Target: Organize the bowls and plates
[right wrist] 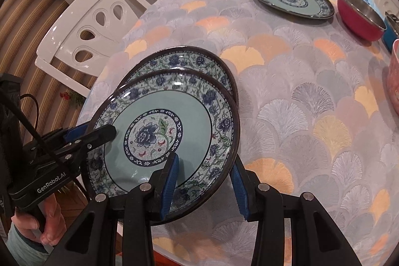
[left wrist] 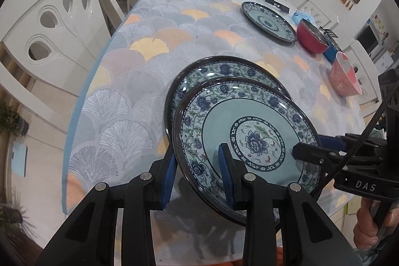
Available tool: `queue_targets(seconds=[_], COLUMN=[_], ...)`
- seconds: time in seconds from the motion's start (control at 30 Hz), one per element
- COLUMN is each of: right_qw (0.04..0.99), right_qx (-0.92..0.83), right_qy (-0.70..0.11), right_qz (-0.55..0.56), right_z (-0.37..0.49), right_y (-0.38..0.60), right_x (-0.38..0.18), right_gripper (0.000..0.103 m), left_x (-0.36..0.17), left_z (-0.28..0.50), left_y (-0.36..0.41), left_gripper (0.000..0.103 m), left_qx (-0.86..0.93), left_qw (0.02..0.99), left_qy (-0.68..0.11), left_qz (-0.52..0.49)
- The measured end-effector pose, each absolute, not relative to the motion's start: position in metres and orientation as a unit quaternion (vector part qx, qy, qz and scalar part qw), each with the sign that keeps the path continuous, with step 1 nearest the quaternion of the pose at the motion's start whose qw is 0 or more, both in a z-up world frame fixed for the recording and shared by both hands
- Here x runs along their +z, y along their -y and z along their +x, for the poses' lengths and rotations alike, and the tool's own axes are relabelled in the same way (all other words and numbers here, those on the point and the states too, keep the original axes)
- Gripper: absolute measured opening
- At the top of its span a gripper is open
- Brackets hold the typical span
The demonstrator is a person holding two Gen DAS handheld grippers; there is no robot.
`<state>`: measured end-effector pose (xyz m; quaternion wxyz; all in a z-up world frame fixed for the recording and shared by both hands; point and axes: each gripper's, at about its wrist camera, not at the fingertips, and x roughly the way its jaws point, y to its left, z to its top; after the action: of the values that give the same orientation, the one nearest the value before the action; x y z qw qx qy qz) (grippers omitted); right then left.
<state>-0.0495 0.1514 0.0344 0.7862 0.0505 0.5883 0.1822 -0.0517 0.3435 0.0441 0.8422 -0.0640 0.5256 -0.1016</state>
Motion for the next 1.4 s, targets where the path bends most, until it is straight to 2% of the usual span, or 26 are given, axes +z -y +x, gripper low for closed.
queue_targets(seconds=[0.57, 0.93, 1.4], right_qw=[0.77, 0.713, 0.699], right_qx=[0.168, 0.212, 0.214], right_qy=[-0.61, -0.668, -0.683], right_qz=[0.088, -0.018, 0.005], right_z=[-0.051, -0.075, -0.043], right_y=[-0.133, -0.174, -0.182], right_x=[0.041, 0.029, 0.026], right_gripper=[0.041, 0.041, 0.045], left_x=[0.05, 0.06, 0.072], left_z=[-0.025, -0.011, 0.005], left_y=[-0.358, -0.371, -0.386], left_gripper=[0.031, 0.032, 0.032], left_qx=[-0.094, -0.079, -0.067], left_qw=[0.84, 0.85, 0.862], left_qy=[-0.525, -0.51, -0.495], left_qz=[-0.098, -0.104, -0.085])
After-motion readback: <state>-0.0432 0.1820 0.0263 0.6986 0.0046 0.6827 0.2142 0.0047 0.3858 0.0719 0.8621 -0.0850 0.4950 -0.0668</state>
